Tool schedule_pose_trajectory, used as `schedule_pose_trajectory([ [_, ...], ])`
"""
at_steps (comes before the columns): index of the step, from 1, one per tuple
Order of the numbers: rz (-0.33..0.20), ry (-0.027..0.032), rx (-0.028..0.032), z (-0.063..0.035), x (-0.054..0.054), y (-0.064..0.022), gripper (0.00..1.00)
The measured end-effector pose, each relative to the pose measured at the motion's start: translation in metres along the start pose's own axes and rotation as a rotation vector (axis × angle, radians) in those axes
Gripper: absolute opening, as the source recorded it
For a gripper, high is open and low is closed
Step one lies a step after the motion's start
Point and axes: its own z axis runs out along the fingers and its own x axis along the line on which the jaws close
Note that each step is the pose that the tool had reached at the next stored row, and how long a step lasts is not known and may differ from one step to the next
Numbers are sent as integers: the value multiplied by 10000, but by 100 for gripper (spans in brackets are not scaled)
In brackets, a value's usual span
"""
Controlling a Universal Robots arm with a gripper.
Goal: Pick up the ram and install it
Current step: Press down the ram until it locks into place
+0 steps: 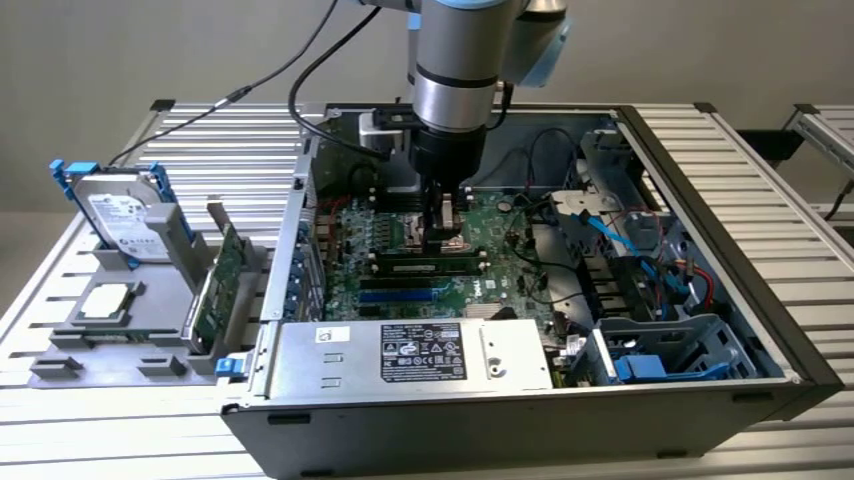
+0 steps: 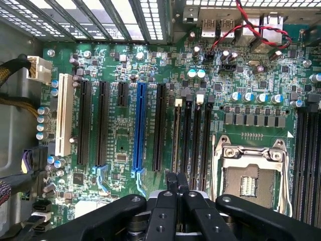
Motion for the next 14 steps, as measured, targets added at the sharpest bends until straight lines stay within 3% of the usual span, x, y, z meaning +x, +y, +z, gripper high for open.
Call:
schedule_pose_trajectory([
  [6,331,-70,-20,2,7,-1,11],
  [14,1419,-143,-89,1,8,-1,11],
])
